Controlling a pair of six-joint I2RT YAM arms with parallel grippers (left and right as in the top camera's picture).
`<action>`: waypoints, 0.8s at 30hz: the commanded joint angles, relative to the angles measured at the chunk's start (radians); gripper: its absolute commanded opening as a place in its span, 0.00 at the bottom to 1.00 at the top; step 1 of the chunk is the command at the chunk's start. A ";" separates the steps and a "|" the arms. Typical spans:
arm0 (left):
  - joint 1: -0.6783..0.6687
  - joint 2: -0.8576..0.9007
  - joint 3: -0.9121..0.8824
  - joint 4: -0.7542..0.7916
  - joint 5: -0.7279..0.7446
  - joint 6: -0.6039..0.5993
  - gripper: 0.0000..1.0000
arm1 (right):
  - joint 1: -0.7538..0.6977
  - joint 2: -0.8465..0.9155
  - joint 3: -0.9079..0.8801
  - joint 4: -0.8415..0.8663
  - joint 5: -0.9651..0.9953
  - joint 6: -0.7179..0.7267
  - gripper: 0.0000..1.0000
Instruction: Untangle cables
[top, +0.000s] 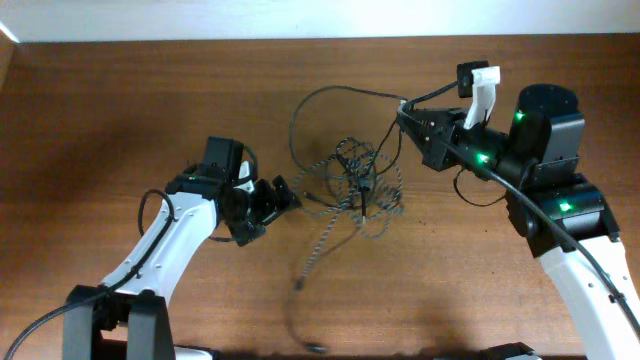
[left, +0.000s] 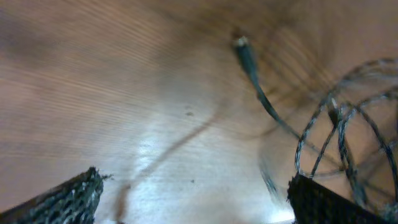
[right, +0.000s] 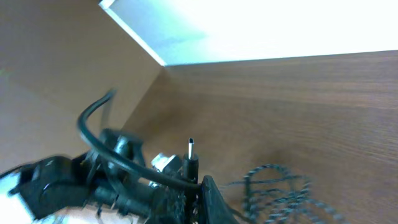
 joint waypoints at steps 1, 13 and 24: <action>0.008 -0.071 -0.005 0.165 0.513 0.366 0.99 | -0.005 -0.015 0.027 -0.024 -0.195 -0.100 0.04; 0.002 -0.400 -0.010 0.192 0.213 0.034 0.99 | -0.005 -0.015 0.027 -0.040 -0.550 -0.288 0.04; -0.366 -0.377 -0.010 0.213 -0.153 -0.682 0.85 | -0.005 -0.015 0.027 -0.090 -0.564 -0.288 0.04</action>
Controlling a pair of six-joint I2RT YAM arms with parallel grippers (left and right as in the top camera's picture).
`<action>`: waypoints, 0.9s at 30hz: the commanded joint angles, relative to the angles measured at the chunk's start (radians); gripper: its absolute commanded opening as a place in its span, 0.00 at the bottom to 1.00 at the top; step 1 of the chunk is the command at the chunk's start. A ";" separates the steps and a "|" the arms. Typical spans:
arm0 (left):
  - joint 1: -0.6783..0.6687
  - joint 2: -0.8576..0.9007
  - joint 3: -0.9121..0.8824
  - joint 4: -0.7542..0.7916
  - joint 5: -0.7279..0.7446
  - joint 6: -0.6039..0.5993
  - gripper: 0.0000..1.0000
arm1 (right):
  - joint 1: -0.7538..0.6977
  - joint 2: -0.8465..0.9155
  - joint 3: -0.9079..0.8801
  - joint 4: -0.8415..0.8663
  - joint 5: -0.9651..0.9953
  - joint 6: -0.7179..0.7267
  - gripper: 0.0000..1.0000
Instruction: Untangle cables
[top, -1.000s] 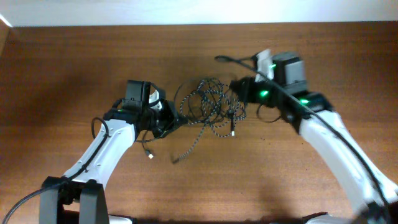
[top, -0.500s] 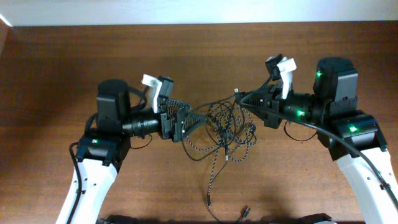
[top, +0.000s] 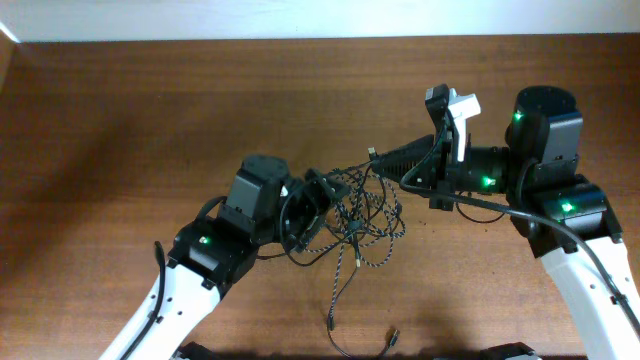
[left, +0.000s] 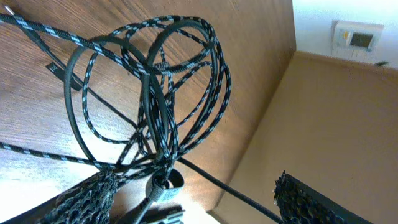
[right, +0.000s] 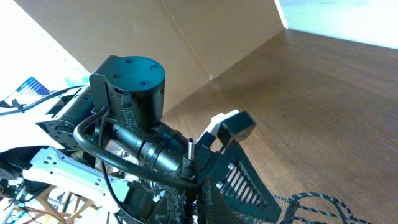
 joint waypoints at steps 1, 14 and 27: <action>-0.007 0.071 -0.001 0.002 -0.077 -0.024 0.85 | -0.004 -0.013 0.018 -0.011 -0.077 -0.011 0.04; 0.746 -0.118 -0.001 0.274 0.608 0.438 0.02 | -0.005 0.056 0.018 -0.330 0.957 0.034 0.24; 0.745 -0.206 -0.001 0.300 0.666 0.916 0.00 | 0.109 0.223 0.018 -0.308 -0.222 -0.381 0.82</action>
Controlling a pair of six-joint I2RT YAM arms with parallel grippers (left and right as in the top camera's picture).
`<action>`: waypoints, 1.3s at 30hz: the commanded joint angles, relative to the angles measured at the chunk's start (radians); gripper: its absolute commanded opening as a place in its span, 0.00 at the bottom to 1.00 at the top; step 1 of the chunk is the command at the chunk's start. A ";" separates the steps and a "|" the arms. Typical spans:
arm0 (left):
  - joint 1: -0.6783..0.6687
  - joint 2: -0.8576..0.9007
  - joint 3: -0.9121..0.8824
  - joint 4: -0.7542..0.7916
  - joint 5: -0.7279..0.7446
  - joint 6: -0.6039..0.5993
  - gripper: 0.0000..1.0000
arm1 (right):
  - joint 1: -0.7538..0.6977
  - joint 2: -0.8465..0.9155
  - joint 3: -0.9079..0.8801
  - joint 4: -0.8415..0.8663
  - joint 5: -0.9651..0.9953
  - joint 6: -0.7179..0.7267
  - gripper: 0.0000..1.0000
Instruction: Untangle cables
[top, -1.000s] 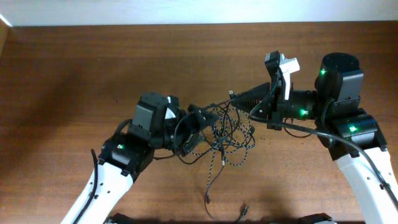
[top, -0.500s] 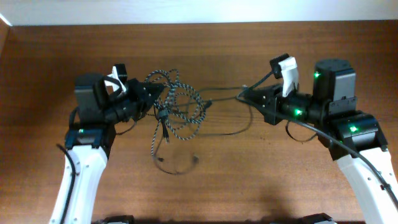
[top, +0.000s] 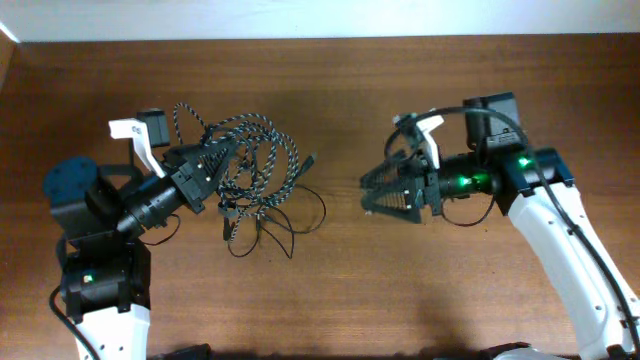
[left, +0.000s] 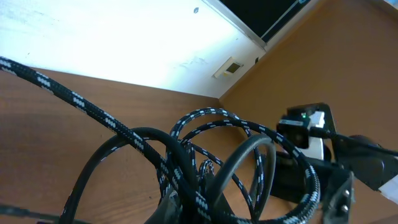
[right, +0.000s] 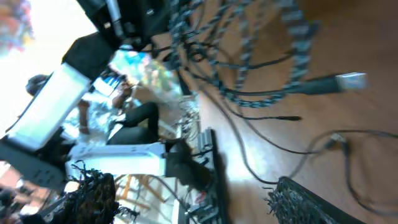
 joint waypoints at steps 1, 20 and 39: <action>-0.003 -0.004 0.006 0.004 0.058 0.019 0.00 | 0.144 -0.004 0.004 0.098 0.072 -0.035 0.82; -0.134 -0.080 0.006 -0.030 0.168 0.101 0.00 | 0.009 -0.004 0.004 0.294 0.644 0.702 0.04; -0.134 0.161 0.006 -0.361 -0.249 -0.042 0.99 | -0.003 -0.019 0.004 0.492 -0.154 0.280 0.04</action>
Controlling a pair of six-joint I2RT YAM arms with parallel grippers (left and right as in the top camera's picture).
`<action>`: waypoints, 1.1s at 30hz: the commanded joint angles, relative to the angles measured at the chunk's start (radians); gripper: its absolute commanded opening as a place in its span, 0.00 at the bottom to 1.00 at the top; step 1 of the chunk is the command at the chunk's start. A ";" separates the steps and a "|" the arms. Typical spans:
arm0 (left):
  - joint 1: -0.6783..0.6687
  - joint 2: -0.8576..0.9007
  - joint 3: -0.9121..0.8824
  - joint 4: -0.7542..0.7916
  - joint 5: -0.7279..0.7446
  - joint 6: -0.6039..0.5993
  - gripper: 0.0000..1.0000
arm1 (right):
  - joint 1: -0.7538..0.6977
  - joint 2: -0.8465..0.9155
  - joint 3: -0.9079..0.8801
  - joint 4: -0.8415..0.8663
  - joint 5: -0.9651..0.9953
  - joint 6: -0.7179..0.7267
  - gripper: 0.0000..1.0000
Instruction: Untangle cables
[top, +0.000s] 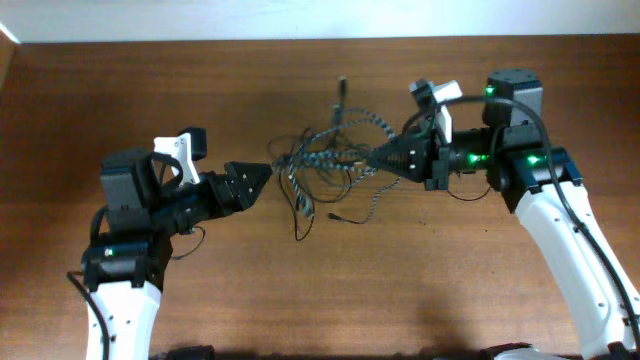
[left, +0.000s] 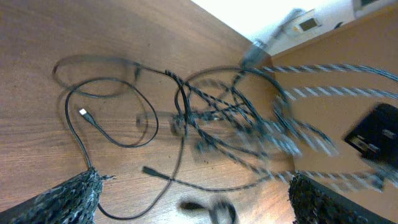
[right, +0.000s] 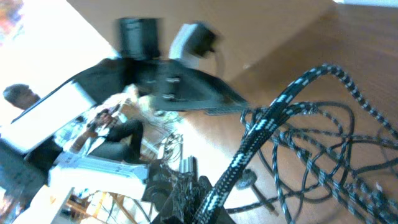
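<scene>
The cable tangle (top: 330, 158) lies mid-table: a black-and-white braided cable (right: 273, 118) looped with thin black cables (left: 106, 124). One plug end (top: 342, 86) points toward the far edge, and thin ends trail toward the near side. My right gripper (top: 383, 157) is at the tangle's right side, shut on the braided cable, which runs through the jaws in the right wrist view (right: 193, 199). My left gripper (top: 262, 174) points at the tangle's left side. It is open, its fingers (left: 68, 199) wide apart with only table and loose cable between them.
The brown wooden table (top: 120, 90) carries only the cables. A pale wall edge runs along the far side. Both arms reach in from the near left and near right.
The tangle was bunched at the left in my shut left gripper, with the right gripper open. Now it lies in the middle, the left gripper open beside it and the right shut on the braided cable.
The tangle lay mid-table with my right gripper shut on a thin black cable end and the left open beside it. Then both grippers met at the tangle. Then the left held the bundle at the left. Now it is back in the middle, held by the right.
</scene>
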 joint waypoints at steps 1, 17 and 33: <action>0.004 0.093 0.006 0.003 -0.005 -0.132 0.98 | 0.053 -0.034 0.012 0.091 -0.102 0.040 0.04; -0.243 0.166 0.006 -0.002 -0.074 -1.398 0.19 | 0.053 -0.044 0.012 0.089 -0.095 0.143 0.04; -0.243 0.164 0.006 0.386 -0.064 -0.129 0.00 | -0.037 -0.029 0.011 -0.201 0.731 0.150 0.99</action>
